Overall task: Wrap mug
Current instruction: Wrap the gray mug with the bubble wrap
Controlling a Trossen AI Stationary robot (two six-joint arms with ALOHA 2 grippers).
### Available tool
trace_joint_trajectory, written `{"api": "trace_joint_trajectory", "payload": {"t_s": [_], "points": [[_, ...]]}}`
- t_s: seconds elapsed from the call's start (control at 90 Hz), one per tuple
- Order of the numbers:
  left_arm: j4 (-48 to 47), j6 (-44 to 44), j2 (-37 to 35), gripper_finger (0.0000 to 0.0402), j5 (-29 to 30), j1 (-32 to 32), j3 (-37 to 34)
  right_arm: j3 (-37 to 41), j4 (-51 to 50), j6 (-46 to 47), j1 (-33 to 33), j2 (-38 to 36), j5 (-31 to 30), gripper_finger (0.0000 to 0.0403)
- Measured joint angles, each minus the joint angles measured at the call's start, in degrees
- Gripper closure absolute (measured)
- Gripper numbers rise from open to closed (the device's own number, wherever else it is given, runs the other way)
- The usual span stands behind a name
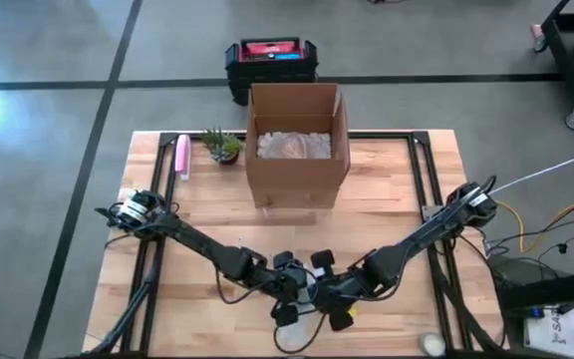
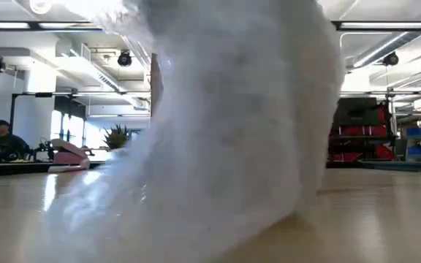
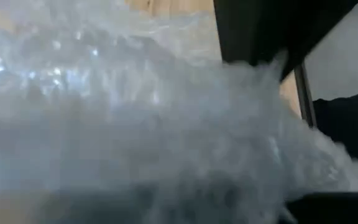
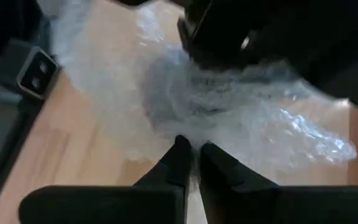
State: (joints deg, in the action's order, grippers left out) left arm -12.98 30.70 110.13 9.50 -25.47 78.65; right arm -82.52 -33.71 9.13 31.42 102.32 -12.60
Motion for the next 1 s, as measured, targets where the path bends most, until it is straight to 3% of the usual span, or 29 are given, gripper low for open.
{"api": "trace_joint_trajectory", "payload": {"t_s": [0.389, 0.522, 0.711, 1.0], "points": [[0.41, 0.04, -0.10, 0.0402, 0.04, 0.00, -0.07, 0.28, 0.23, 0.00, -0.35, 3.34, -0.47, 0.0284], [0.29, 0.04, -0.37, 0.0402, 0.02, 0.02, -0.07, -0.05, 0.06, -0.22, -0.81, 3.32, -0.84, 0.0269], [-0.92, 0.26, -2.49, 0.0402, 0.00, -0.35, -0.11, 0.13, -0.26, -0.14, -1.18, 3.76, -0.42, 0.0298], [-6.08, -0.20, -7.82, 0.0402, 0.02, -1.27, -0.11, 0.17, -0.74, 0.03, -1.18, 3.76, -0.28, 0.0392]]}}
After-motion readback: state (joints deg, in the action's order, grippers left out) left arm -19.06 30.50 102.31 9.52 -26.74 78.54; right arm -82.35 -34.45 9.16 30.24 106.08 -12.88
